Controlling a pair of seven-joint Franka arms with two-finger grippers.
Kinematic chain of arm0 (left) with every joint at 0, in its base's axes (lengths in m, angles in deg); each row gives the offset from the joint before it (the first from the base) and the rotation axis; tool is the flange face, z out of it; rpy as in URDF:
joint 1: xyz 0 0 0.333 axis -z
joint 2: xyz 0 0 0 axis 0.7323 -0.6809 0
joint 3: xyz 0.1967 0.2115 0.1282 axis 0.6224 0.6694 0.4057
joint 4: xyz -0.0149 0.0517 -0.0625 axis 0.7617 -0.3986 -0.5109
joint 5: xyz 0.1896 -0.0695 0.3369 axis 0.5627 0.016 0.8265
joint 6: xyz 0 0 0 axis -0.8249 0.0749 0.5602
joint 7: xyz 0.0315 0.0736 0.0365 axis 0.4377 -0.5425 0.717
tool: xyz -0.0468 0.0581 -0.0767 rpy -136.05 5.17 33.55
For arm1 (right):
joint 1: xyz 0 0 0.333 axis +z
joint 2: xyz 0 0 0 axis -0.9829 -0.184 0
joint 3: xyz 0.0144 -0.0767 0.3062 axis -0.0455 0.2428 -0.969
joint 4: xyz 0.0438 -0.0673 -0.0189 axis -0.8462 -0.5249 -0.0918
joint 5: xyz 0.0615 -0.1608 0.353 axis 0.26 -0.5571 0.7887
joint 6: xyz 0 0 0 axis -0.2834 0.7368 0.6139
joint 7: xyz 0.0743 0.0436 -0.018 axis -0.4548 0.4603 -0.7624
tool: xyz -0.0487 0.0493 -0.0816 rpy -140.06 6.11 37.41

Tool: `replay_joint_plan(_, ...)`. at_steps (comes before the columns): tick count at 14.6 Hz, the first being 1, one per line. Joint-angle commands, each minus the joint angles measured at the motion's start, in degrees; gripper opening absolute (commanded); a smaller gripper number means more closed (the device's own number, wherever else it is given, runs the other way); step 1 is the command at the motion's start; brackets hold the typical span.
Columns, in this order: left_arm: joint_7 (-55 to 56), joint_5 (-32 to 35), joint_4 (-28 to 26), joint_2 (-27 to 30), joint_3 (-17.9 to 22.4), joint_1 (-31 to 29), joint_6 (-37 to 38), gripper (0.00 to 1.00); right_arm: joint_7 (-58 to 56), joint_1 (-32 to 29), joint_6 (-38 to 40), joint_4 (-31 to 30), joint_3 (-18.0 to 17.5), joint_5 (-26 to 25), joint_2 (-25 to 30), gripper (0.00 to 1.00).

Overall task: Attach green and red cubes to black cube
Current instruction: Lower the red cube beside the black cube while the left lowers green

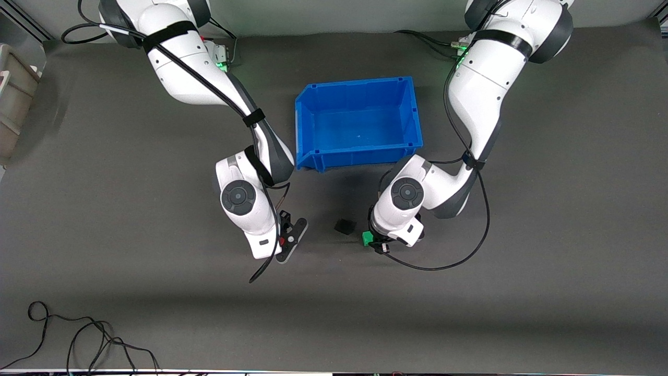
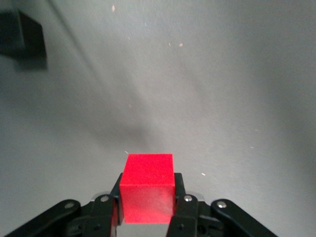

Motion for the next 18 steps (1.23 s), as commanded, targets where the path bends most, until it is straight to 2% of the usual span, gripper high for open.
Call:
replay_joint_plan(1, 2.1, 0.5, 1.1, -0.7, 0.6, 1.4, 0.1, 0.00, 13.3, 0.5, -0.2, 1.5, 0.1, 9.4, -0.8, 0.00)
replay_joint_plan(3, 2.1, 0.6, 1.1, -0.9, 0.6, 1.5, 0.1, 0.00, 27.1, 0.5, -0.2, 1.5, 0.1, 12.6, -0.9, 0.00)
replay_joint_plan(5, 2.1, 0.6, 1.1, -1.1, 0.6, 1.5, 0.1, 0.00, 39.1, 0.1, 0.2, 1.5, 0.1, 12.9, -0.6, 0.00)
replay_joint_plan(10, 2.7, 0.3, 1.6, -1.1, 0.6, 2.0, 0.1, 0.00, 80.2, 0.5, 1.0, 1.2, 0.0, 13.0, -0.4, 0.00)
replay_joint_plan(12, 2.1, 1.1, 1.6, -1.2, 0.7, 3.4, 0.2, 0.00, 94.3, 0.5, 0.9, 1.5, 0.1, 16.5, -0.3, 0.00)
replay_joint_plan(15, 1.4, 2.1, 1.6, -1.4, 0.7, 3.9, 0.2, 0.00, 110.3, 0.5, 0.9, 0.8, 0.2, 26.1, -0.5, 0.00)
replay_joint_plan(18, 0.7, 4.1, 1.6, -2.0, 0.7, 4.7, 0.2, 0.00, 119.2, 0.5, -0.2, 0.5, 0.1, 28.5, -1.0, 0.00)
